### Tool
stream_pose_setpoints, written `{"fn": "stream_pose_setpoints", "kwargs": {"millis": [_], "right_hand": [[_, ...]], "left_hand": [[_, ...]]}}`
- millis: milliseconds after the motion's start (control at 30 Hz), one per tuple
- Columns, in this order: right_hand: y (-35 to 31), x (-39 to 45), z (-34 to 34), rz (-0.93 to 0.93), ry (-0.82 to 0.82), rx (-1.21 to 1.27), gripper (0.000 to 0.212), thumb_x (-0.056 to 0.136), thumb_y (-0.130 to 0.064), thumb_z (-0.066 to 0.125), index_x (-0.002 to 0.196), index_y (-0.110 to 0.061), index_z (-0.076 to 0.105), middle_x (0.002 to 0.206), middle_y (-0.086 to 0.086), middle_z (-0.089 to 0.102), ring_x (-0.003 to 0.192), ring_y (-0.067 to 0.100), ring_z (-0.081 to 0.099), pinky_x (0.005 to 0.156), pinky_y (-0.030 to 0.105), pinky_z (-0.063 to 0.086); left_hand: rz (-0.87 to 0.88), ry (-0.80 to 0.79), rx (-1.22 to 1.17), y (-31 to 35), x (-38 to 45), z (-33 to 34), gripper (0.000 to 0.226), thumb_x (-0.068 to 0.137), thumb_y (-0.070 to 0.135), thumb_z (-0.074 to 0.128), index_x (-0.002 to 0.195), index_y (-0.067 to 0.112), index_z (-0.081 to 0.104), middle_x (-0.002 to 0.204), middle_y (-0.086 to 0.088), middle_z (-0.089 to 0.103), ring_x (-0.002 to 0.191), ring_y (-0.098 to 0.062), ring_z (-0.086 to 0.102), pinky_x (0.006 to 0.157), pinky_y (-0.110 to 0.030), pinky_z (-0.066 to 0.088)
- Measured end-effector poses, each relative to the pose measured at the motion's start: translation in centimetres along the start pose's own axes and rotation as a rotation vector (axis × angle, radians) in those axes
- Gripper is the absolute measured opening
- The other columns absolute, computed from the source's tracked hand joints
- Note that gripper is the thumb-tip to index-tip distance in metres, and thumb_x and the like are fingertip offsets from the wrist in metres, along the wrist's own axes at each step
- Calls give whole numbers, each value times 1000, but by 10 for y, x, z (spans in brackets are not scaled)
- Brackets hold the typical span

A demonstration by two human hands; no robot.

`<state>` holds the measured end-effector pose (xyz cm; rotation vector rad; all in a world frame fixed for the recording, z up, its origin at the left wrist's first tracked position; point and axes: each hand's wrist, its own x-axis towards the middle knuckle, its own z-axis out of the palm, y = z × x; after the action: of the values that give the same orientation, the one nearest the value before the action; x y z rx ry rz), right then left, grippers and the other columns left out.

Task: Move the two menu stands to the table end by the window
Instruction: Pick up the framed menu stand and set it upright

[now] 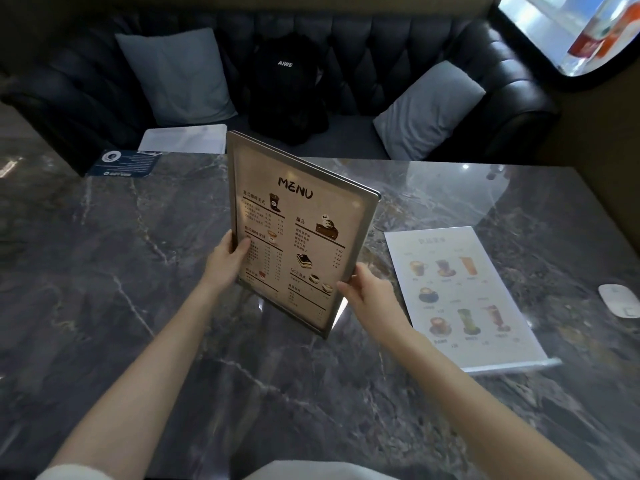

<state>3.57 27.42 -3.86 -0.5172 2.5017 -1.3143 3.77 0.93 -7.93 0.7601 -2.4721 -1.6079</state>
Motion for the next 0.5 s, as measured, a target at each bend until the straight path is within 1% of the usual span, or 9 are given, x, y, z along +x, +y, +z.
{"fn": "stream_pose_setpoints", "kwargs": {"millis": [33, 67, 100, 167, 233, 300, 400, 467, 500], "right_hand": [[-3, 3, -6, -2, -51, -101, 23, 91, -22, 52, 110, -8, 53, 107, 8, 69, 95, 23, 65, 80, 34, 54], [-6, 6, -12, -12, -108, -213, 26, 91, -25, 51, 110, -7, 53, 107, 10, 69, 95, 26, 65, 80, 40, 55], [-9, 10, -20, -29, -173, -313, 26, 91, -26, 51, 109, -7, 54, 106, 11, 69, 94, 28, 64, 79, 43, 54], [-13, 17, -35, -68, -301, -423, 23, 90, -25, 52, 107, -10, 57, 105, 11, 70, 92, 27, 64, 80, 40, 54], [-14, 22, -53, -102, -372, -485, 21, 89, -21, 52, 106, -12, 61, 103, 9, 70, 91, 24, 63, 77, 31, 51], [-12, 23, -72, -127, -374, -548, 21, 89, -19, 52, 106, -12, 62, 102, 9, 70, 92, 24, 62, 73, 27, 44], [1, 21, -106, -131, -343, -599, 22, 90, -20, 51, 107, -11, 61, 101, 11, 69, 94, 28, 61, 71, 27, 40], [16, 17, -131, -106, -317, -615, 22, 90, -22, 51, 108, -12, 61, 102, 9, 70, 95, 27, 61, 72, 27, 42], [27, 13, -144, -84, -303, -622, 23, 90, -23, 51, 108, -13, 60, 103, 8, 70, 97, 27, 61, 76, 30, 46]], "left_hand": [[3, 12, 140, 5, -5, 1, 38, 96, 27, 46, 131, 12, 48, 128, -7, 60, 117, -26, 55, 96, -35, 44], [22, 56, 277, 10, -11, 3, 37, 96, 25, 45, 129, 10, 49, 127, -11, 61, 115, -31, 57, 96, -39, 44], [58, 141, 394, 17, -19, 4, 34, 96, 24, 45, 124, 7, 53, 121, -15, 64, 110, -34, 60, 92, -41, 47], [189, 352, 559, 35, -39, 6, 28, 95, 22, 47, 107, 3, 65, 103, -20, 71, 91, -36, 66, 75, -42, 52], [402, 448, 657, 54, -59, 16, 23, 91, 17, 53, 91, 0, 70, 85, -19, 72, 75, -34, 66, 63, -37, 49], [576, 485, 702, 74, -77, 30, 17, 88, 13, 59, 85, 0, 70, 78, -17, 72, 68, -30, 66, 62, -35, 48], [708, 531, 686, 97, -97, 59, 18, 87, 11, 58, 77, 2, 70, 69, -13, 71, 58, -26, 64, 60, -33, 45], [774, 571, 639, 107, -109, 80, 24, 88, 12, 56, 69, 4, 67, 61, -11, 68, 51, -26, 60, 55, -32, 41], [803, 585, 614, 111, -115, 92, 26, 89, 14, 55, 67, 4, 65, 60, -11, 66, 51, -26, 59, 56, -33, 40]]}}
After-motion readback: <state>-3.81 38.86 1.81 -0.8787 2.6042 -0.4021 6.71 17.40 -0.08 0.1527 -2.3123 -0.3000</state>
